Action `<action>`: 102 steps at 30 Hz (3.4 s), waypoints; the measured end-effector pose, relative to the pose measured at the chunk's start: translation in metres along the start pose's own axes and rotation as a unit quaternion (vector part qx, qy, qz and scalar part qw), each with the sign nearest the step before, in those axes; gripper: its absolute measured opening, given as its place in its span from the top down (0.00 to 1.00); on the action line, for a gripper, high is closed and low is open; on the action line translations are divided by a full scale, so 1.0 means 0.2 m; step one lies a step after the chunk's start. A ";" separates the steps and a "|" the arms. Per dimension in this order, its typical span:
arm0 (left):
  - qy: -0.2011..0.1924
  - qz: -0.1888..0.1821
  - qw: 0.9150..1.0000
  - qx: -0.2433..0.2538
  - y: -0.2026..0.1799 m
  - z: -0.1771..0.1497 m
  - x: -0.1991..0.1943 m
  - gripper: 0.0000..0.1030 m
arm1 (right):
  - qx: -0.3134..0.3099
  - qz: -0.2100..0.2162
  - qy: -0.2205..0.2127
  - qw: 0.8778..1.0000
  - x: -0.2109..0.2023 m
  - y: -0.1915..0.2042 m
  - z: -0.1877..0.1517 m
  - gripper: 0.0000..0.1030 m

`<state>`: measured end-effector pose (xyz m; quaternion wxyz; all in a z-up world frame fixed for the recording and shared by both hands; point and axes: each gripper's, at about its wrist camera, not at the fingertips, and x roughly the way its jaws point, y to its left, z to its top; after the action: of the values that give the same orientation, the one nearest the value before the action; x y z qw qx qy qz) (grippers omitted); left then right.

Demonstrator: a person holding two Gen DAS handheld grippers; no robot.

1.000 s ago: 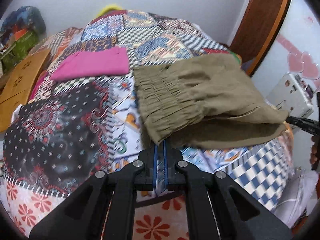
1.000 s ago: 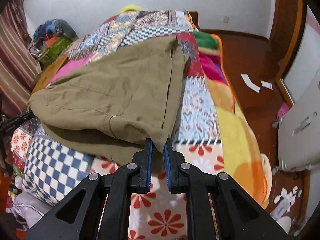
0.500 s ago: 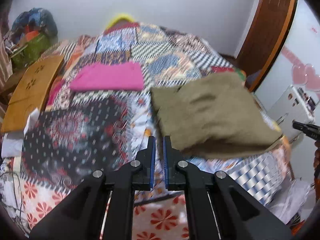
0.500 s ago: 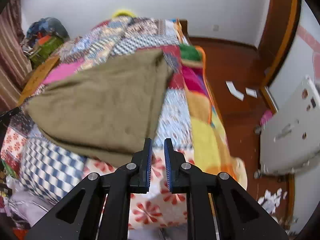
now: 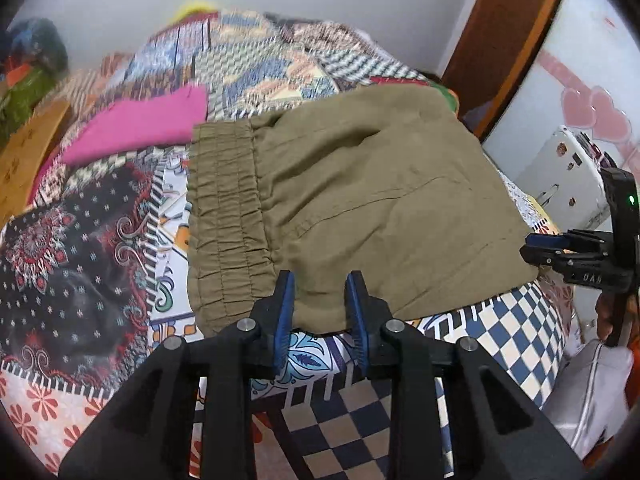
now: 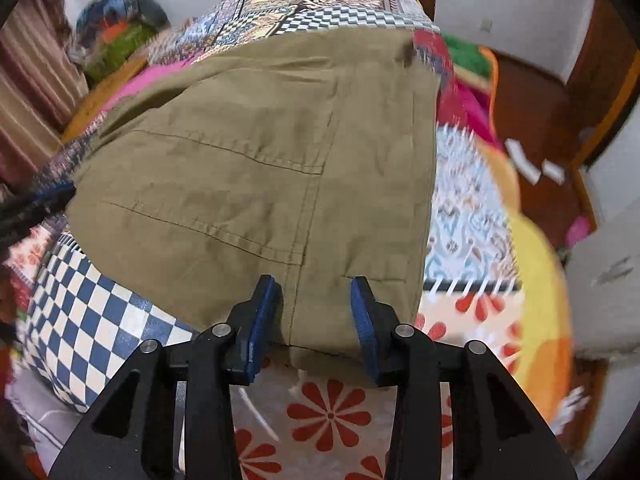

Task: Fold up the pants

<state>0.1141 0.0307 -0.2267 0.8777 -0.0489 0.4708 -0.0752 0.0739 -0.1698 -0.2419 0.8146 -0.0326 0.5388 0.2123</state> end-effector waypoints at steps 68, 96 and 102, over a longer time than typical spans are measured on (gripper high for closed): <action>0.038 0.044 0.991 -0.120 0.50 0.55 0.60 0.38 | 0.020 -0.096 -0.087 0.991 0.18 -0.41 0.82 0.91; 0.065 0.033 0.997 -0.026 0.22 0.65 0.56 0.68 | -0.092 0.037 -0.002 0.995 0.38 0.26 0.62 0.70; 0.073 0.051 0.996 -0.015 0.23 0.66 0.62 0.72 | -0.095 0.037 0.025 0.995 0.39 0.19 0.59 0.70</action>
<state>0.2958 0.0550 -0.2628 0.8431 -0.0322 0.5361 -0.0262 0.1872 -0.0785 -0.2568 0.7861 -0.0951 0.5368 0.2912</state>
